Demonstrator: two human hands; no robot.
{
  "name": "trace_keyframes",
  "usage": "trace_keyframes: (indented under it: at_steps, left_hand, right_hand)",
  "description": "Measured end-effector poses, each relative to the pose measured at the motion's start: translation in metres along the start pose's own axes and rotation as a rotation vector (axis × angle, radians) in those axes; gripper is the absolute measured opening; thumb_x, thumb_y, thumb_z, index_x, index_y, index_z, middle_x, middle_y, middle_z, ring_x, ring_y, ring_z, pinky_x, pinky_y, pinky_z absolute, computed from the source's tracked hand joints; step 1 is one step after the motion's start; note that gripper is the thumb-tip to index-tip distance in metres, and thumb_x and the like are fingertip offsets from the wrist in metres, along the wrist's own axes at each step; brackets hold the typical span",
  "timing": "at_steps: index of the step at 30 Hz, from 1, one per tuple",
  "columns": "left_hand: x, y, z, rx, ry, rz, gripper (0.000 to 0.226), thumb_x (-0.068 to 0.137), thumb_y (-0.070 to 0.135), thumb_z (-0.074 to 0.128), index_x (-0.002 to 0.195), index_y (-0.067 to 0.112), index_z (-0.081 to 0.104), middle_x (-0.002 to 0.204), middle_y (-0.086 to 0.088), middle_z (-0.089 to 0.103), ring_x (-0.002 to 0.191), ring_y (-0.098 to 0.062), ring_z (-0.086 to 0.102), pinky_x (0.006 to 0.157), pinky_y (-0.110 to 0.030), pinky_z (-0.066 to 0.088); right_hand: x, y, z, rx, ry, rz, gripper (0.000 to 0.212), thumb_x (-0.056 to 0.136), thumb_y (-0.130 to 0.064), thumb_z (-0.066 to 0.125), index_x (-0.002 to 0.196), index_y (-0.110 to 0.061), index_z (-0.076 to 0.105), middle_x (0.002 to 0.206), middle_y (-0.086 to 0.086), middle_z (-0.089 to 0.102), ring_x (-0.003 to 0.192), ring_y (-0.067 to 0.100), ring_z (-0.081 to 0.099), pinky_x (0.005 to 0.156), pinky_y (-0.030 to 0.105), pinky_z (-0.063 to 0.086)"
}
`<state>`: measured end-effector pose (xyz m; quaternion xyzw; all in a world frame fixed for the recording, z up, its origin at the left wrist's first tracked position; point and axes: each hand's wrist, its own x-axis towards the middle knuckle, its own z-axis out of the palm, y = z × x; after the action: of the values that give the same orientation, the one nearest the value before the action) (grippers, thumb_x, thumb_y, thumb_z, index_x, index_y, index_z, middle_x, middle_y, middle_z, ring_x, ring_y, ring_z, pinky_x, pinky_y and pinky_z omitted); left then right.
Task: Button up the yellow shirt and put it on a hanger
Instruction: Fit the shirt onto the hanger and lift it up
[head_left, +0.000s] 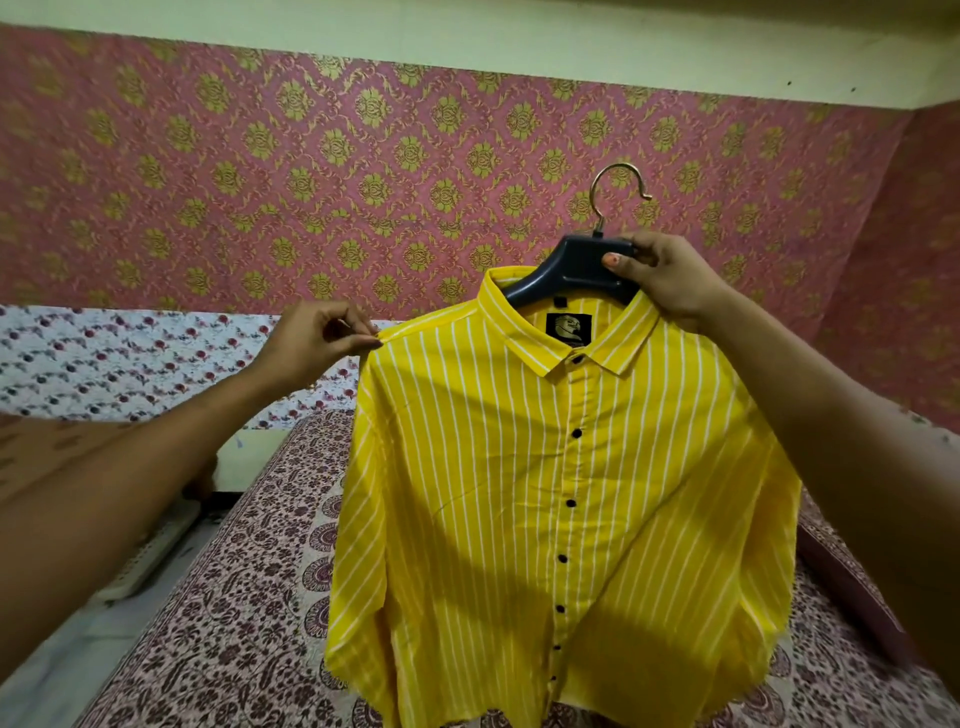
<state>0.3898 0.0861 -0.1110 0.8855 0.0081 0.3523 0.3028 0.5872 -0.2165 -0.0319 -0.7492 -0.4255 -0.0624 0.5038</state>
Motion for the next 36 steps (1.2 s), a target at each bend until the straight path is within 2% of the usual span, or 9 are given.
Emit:
trace_keyframes:
  at_steps: [4,11,15,18,22,24,28,32,36]
  left_hand:
    - [0.005,-0.007,0.003,0.262,-0.069,0.092,0.002,0.086,0.008,0.060,0.088,0.008,0.059,0.091,-0.005,0.055,0.080,-0.016,0.055,0.075,-0.031,0.050]
    - [0.020,-0.017,0.012,0.705,-0.073,0.144,0.016,0.094,0.012,0.047,0.101,-0.002,0.051,0.103,-0.019,0.048,0.074,-0.032,0.049,0.059,-0.037,0.031]
    - [0.040,-0.025,0.005,0.533,-0.007,0.041,0.012,0.093,0.010,0.047,0.097,-0.001,0.050,0.097,-0.019,0.051,0.078,-0.024,0.043,0.065,-0.035,0.032]
    - [0.058,-0.038,-0.005,0.460,-0.089,-0.014,0.010,0.092,0.011,0.049,0.096,0.002,0.051,0.098,-0.018,0.055,0.084,-0.026,0.050,0.068,-0.035,0.036]
    - [0.069,-0.049,-0.005,0.428,-0.105,-0.019,0.014,0.093,0.013,0.049,0.101,0.001,0.053,0.105,-0.019,0.057,0.095,-0.032,0.055,0.073,-0.035,0.040]
    - [0.072,-0.047,0.000,0.389,-0.088,0.043,0.021,0.094,0.016,0.048,0.110,0.002,0.052,0.113,-0.017,0.058,0.105,-0.030,0.054,0.077,-0.031,0.036]
    - [0.094,-0.022,0.024,0.231,-0.070,0.162,0.049,0.086,0.038,0.057,0.126,0.011,0.049,0.128,-0.009,0.056,0.117,-0.021,0.052,0.090,-0.028,0.038]
    - [0.128,0.000,0.046,0.299,-0.165,0.146,0.043,0.086,0.035,0.060,0.120,0.010,0.054,0.120,-0.012,0.061,0.098,-0.018,0.055,0.073,-0.025,0.036]
    - [0.141,-0.006,0.047,0.248,-0.199,0.164,0.036,0.088,0.027,0.059,0.121,0.013,0.053,0.121,-0.010,0.061,0.106,-0.021,0.057,0.075,-0.023,0.035]
  right_hand:
    - [0.004,0.005,0.005,0.020,-0.003,0.019,0.023,0.092,-0.009,0.053,0.115,-0.011,0.057,0.108,0.011,0.061,0.101,0.018,0.058,0.085,0.021,0.051]
    - [0.023,0.011,0.019,0.072,0.004,0.042,0.022,0.091,-0.009,0.054,0.112,-0.011,0.058,0.102,0.008,0.062,0.083,0.006,0.061,0.079,0.017,0.053]
    - [0.037,0.014,0.022,0.090,0.005,0.053,0.023,0.091,-0.009,0.054,0.113,-0.009,0.058,0.093,0.001,0.064,0.072,-0.005,0.064,0.075,0.013,0.053]
    - [0.048,0.020,0.027,0.078,0.020,0.043,0.026,0.091,-0.010,0.055,0.116,-0.009,0.057,0.092,-0.003,0.064,0.072,-0.005,0.064,0.076,0.014,0.053]
    - [0.059,0.027,0.034,0.065,0.032,0.039,0.022,0.090,-0.011,0.056,0.112,-0.012,0.059,0.099,0.007,0.065,0.085,0.008,0.063,0.082,0.021,0.053]
    - [0.064,0.028,0.039,0.054,0.023,0.036,0.023,0.090,-0.011,0.056,0.113,-0.011,0.059,0.102,0.009,0.064,0.088,0.011,0.062,0.085,0.023,0.052]
    - [0.074,0.017,0.063,-0.006,-0.017,-0.027,0.019,0.090,-0.011,0.057,0.109,-0.012,0.061,0.093,0.001,0.064,0.074,-0.005,0.060,0.079,0.015,0.049]
    - [0.083,0.006,0.087,-0.013,-0.037,-0.054,0.020,0.089,-0.010,0.060,0.109,-0.007,0.061,0.093,0.002,0.063,0.082,0.003,0.059,0.076,0.013,0.048]
    - [0.077,0.017,0.073,-0.012,-0.030,0.003,0.024,0.086,-0.014,0.064,0.109,-0.009,0.059,0.096,0.020,0.063,0.094,0.018,0.059,0.083,0.027,0.048]
